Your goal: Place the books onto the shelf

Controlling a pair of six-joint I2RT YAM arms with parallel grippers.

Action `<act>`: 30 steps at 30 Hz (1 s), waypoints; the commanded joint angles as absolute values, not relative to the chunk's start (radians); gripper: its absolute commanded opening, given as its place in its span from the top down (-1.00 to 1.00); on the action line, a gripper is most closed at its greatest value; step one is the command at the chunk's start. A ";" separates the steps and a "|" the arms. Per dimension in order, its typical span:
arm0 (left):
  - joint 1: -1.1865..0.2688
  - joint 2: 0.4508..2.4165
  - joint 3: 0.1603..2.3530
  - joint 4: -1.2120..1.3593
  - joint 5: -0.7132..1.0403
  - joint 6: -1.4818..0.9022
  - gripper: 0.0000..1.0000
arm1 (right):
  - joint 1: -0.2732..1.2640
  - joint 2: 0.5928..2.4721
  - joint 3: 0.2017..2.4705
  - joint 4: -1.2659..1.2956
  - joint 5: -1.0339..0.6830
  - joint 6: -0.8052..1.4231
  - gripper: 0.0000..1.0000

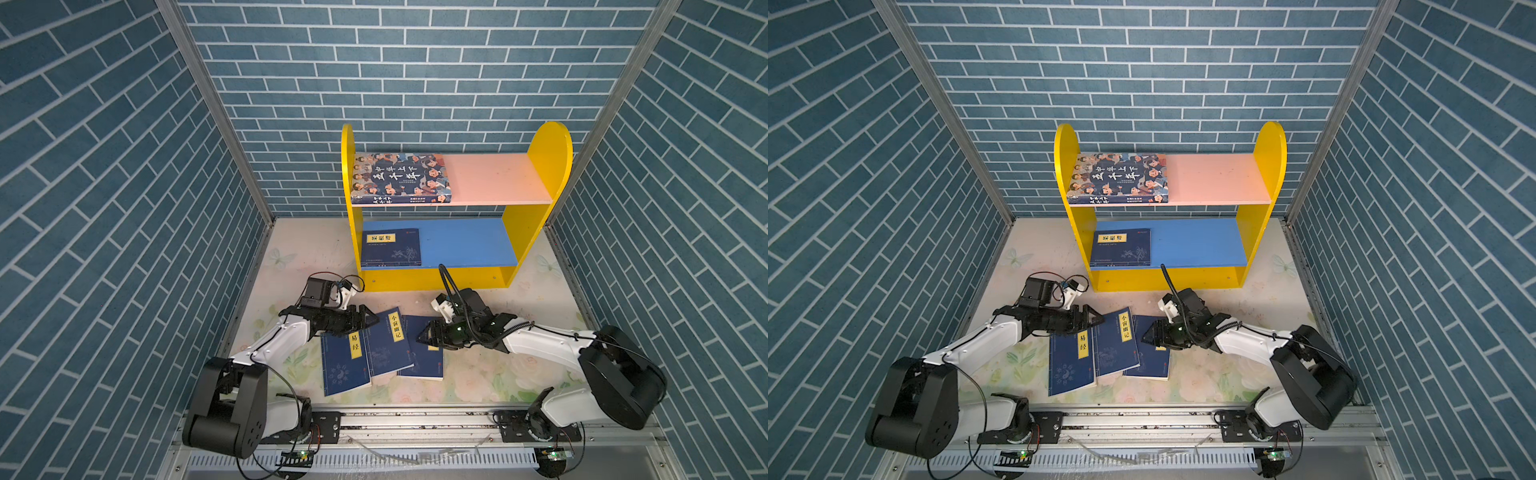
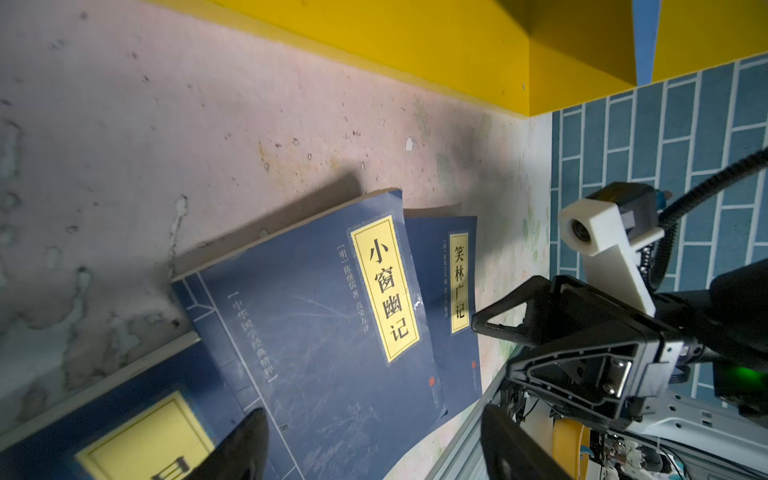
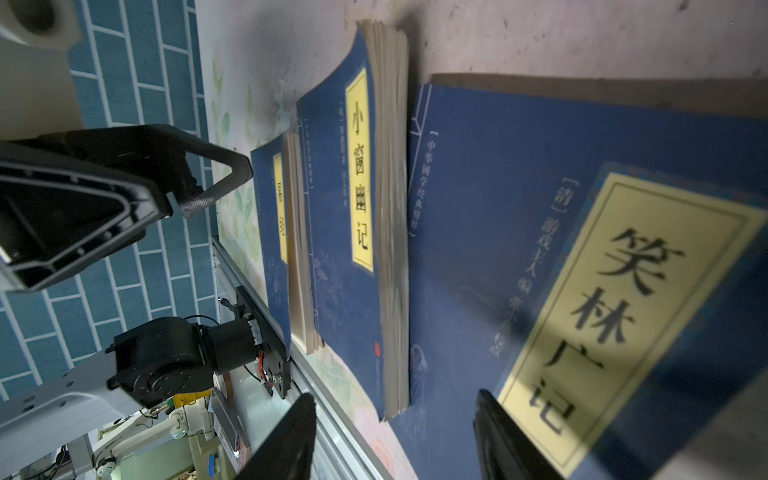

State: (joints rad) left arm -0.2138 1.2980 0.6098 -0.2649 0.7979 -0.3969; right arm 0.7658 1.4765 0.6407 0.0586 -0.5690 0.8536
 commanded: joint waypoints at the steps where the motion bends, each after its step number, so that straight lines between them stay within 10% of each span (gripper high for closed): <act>1: -0.247 1.329 0.594 -0.225 0.793 -0.408 -0.63 | 0.774 1.549 0.668 0.161 -0.571 0.892 -0.23; 30: -0.381 1.598 0.637 -0.122 0.813 -0.435 -0.49 | 0.841 1.802 0.722 0.312 -0.649 0.992 -0.14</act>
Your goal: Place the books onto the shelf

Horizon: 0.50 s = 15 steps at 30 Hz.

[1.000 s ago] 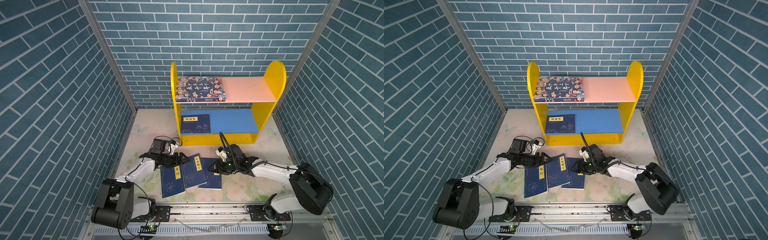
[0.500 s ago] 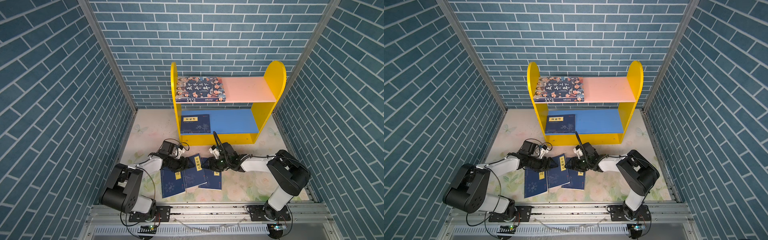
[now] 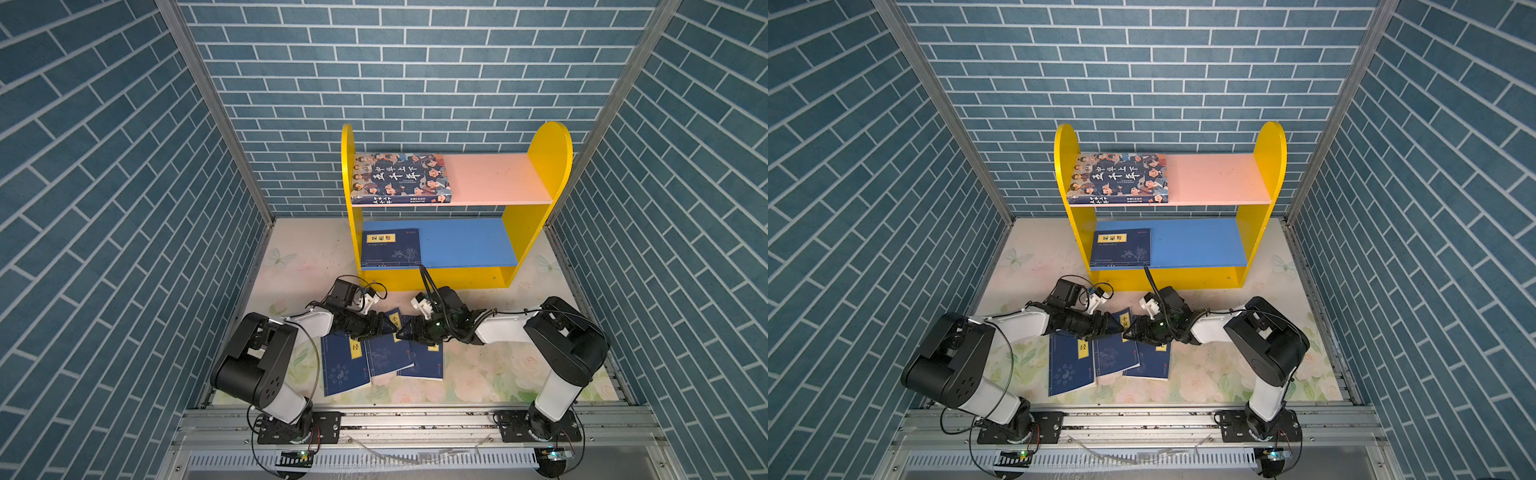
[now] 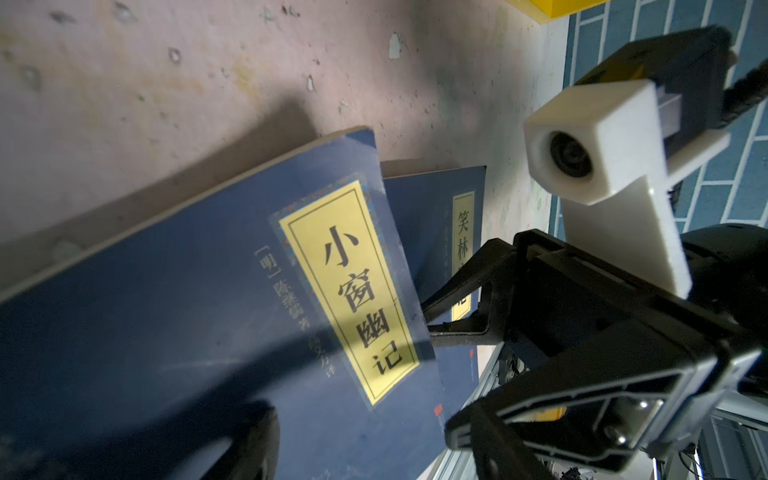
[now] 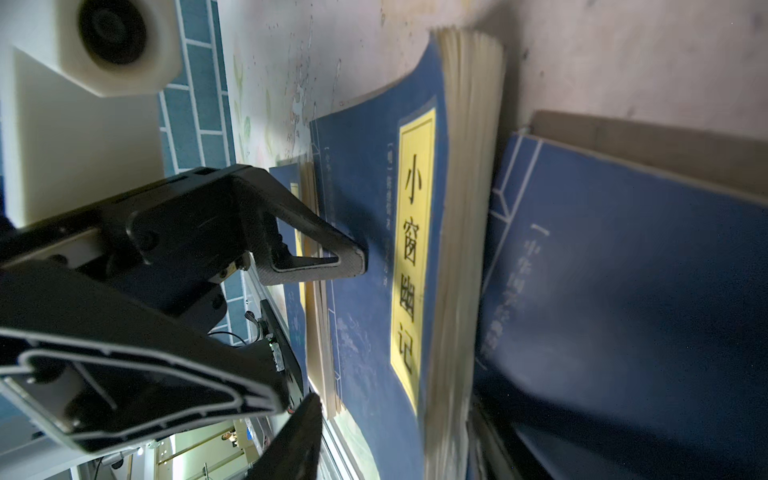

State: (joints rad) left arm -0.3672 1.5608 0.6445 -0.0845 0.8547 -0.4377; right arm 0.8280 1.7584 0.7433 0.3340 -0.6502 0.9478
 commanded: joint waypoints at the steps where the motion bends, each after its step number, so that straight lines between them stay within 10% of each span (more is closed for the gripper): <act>1: -0.382 1.598 0.637 -0.122 0.811 -0.434 -0.49 | 0.840 1.805 0.719 0.316 -0.647 0.994 -0.12; 15: -0.379 1.456 0.686 -0.203 0.814 -0.368 -0.58 | 0.839 1.818 0.698 0.399 -0.663 1.028 0.71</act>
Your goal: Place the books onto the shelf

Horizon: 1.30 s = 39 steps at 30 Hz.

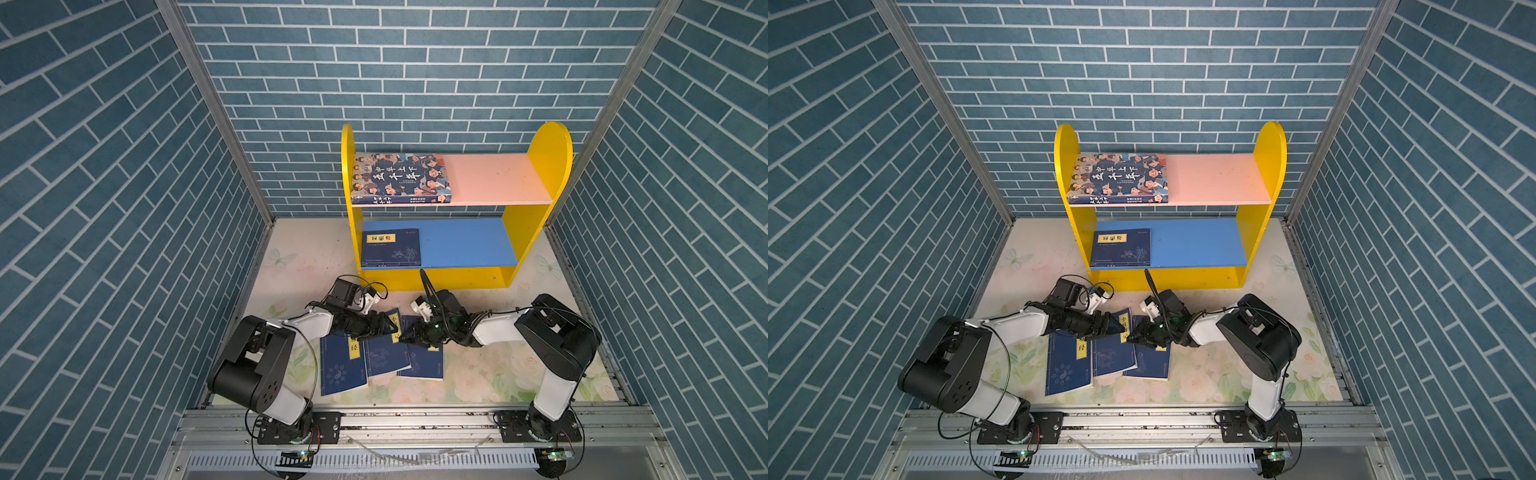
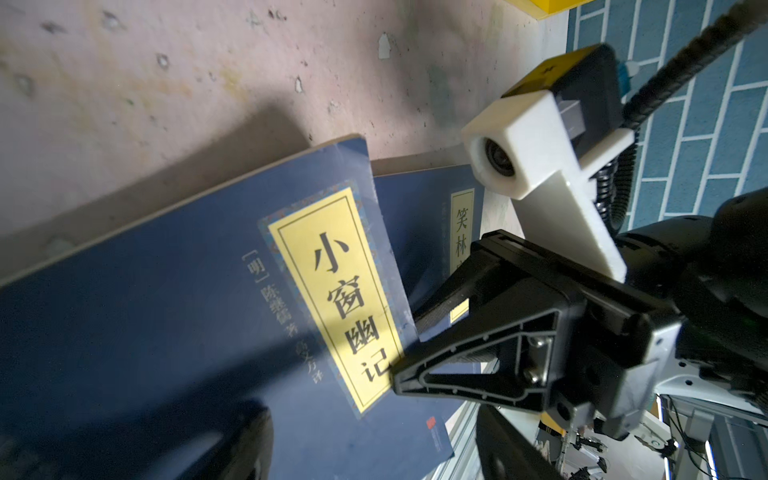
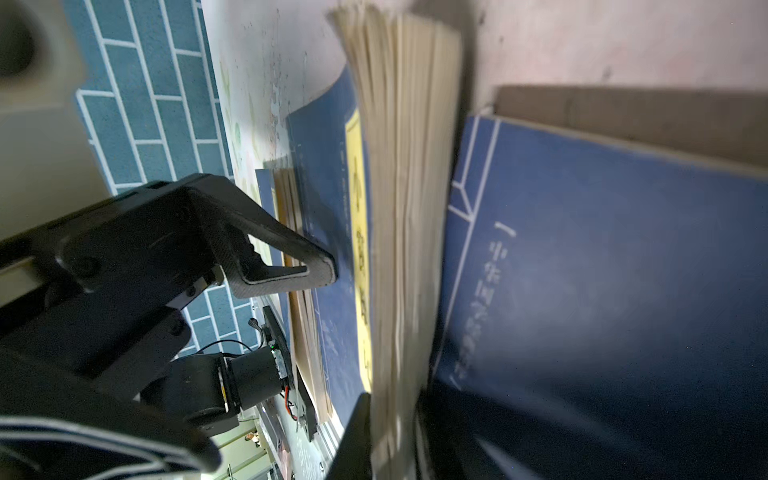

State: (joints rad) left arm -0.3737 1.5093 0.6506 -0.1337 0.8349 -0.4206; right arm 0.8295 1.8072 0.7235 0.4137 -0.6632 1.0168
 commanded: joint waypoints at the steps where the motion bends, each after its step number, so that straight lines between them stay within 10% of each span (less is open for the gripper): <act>1: -0.377 1.431 0.695 -0.238 0.812 -0.334 -0.58 | 0.839 1.809 0.694 0.400 -0.662 1.027 0.79; 20: -0.098 1.178 0.824 -0.477 0.856 -0.183 -0.59 | 0.747 1.372 0.790 -0.062 -0.769 0.783 1.00; 39: -0.102 1.242 0.758 -0.225 1.256 -0.434 -0.73 | 0.642 1.246 0.924 -0.153 -0.866 0.730 1.00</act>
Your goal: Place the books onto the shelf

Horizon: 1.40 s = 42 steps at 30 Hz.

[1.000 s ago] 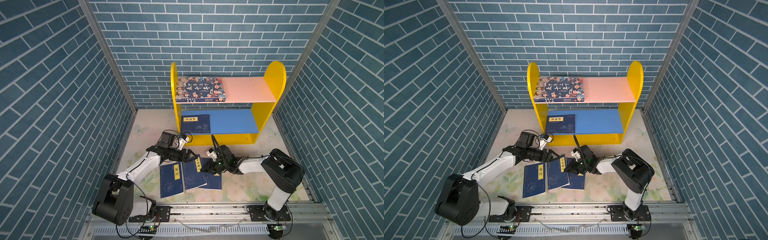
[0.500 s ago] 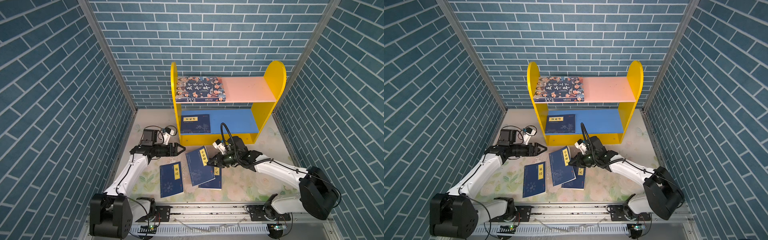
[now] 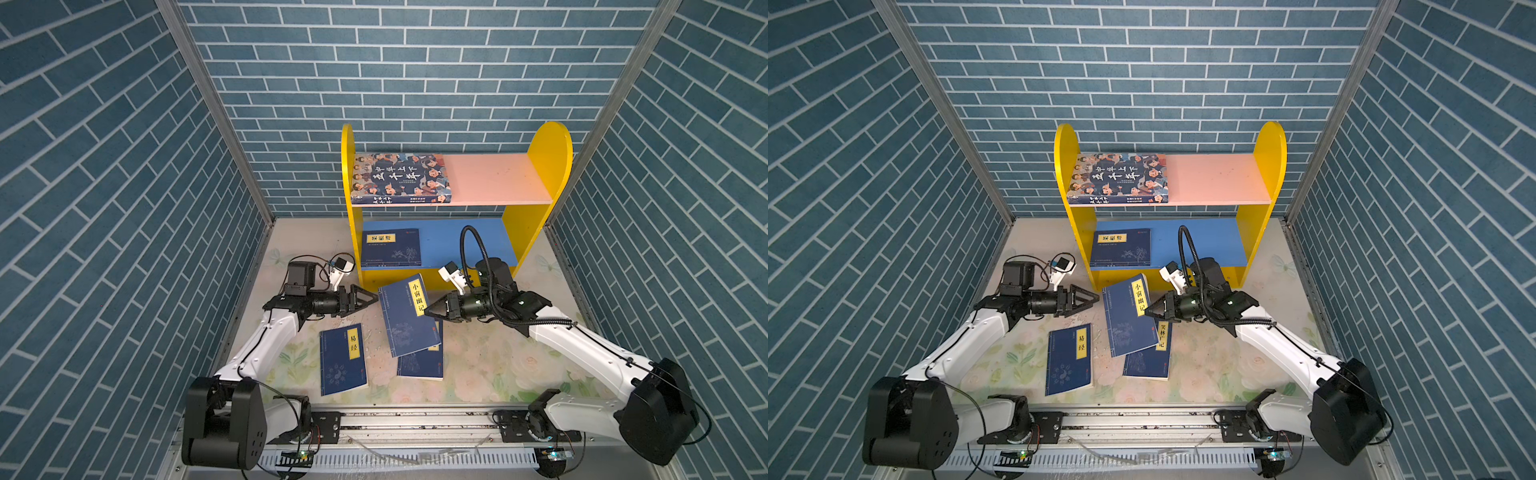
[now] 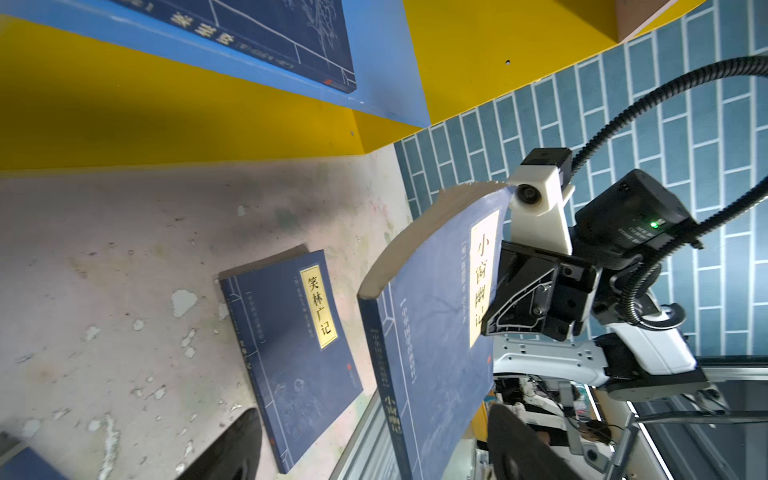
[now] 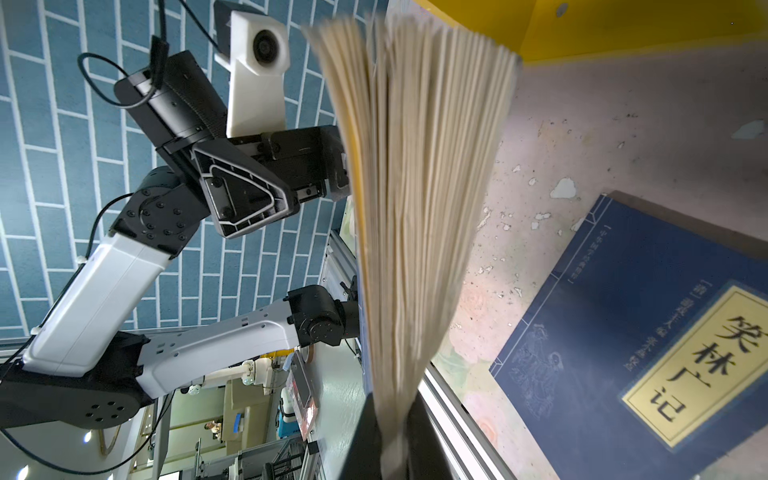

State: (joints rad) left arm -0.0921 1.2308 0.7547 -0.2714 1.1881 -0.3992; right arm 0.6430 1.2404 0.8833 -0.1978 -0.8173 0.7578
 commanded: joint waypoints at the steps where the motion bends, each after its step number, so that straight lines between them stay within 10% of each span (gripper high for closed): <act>1: -0.106 1.246 0.759 -0.240 1.244 -0.418 -0.73 | 0.641 1.247 0.926 -0.143 -0.868 0.735 1.00; 10: -0.218 1.315 0.803 -0.134 1.295 -0.529 -0.40 | 0.641 1.279 0.951 -0.054 -0.915 0.771 1.00; 20: -0.265 1.397 0.888 -0.147 1.325 -0.567 0.79 | 0.641 1.327 0.933 -0.032 -0.923 0.767 1.00; 22: -0.265 1.393 0.887 -0.144 1.317 -0.575 0.95 | 0.634 1.334 0.928 -0.035 -0.897 0.768 0.65; 30: -0.251 1.339 0.896 -0.168 1.203 -0.544 1.00 | 0.521 1.214 0.763 0.111 -0.747 0.917 -0.13; 42: -0.239 1.361 0.989 -0.164 1.158 -0.608 1.00 | 0.522 1.022 0.520 0.508 -0.674 1.274 -0.39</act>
